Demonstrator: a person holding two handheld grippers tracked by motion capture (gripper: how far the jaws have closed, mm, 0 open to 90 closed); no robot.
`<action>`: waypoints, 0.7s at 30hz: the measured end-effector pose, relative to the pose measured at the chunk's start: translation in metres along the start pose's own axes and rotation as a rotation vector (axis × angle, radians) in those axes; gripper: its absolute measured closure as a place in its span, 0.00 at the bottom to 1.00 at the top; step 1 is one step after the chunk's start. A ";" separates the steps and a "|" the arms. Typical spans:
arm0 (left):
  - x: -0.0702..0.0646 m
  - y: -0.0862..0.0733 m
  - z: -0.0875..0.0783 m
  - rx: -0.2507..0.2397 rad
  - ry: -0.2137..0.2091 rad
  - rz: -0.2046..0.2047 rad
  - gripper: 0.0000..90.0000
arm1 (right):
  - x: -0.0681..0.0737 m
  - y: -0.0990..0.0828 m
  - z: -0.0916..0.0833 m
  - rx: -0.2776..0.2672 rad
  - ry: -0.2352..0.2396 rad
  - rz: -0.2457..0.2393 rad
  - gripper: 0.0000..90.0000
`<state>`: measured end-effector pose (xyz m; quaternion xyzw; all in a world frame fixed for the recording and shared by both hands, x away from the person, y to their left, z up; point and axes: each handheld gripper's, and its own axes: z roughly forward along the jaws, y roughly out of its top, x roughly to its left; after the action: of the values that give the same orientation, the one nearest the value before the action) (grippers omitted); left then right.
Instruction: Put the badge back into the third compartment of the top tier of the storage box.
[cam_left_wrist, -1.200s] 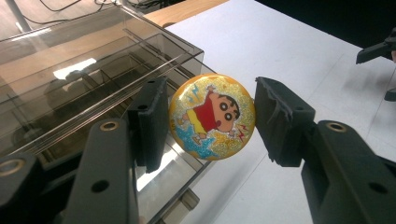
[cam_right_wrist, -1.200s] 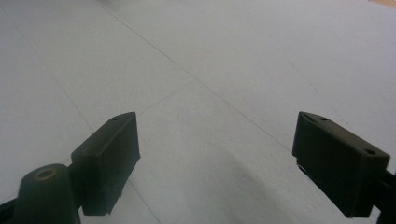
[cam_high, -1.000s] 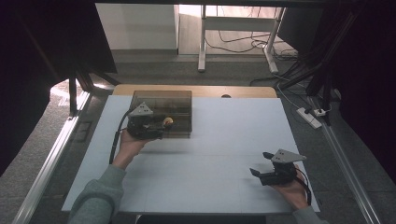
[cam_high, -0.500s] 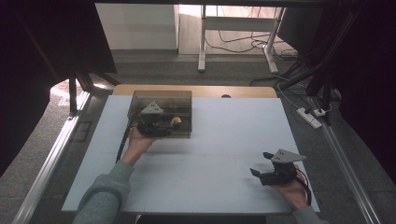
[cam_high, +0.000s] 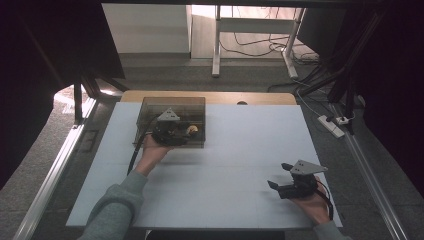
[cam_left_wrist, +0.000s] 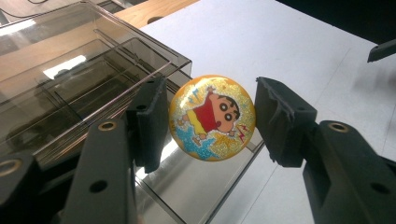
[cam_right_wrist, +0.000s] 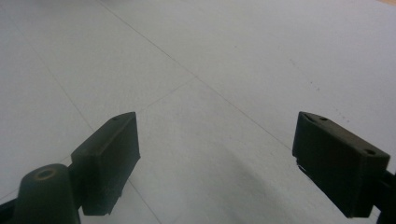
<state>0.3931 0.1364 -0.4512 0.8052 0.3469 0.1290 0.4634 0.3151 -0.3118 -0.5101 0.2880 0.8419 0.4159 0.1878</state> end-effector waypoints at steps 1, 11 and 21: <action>0.000 0.000 0.001 -0.002 0.002 -0.005 0.50 | 0.000 0.000 0.000 0.000 0.000 0.000 0.16; 0.000 0.001 -0.003 -0.002 0.010 -0.021 0.33 | 0.000 0.000 0.000 0.001 0.000 -0.003 0.16; -0.006 -0.001 -0.007 0.012 -0.005 -0.022 0.31 | 0.000 0.000 -0.001 -0.003 0.000 -0.001 0.16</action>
<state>0.3842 0.1376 -0.4476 0.8043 0.3552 0.1198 0.4610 0.3143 -0.3122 -0.5095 0.2873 0.8415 0.4170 0.1882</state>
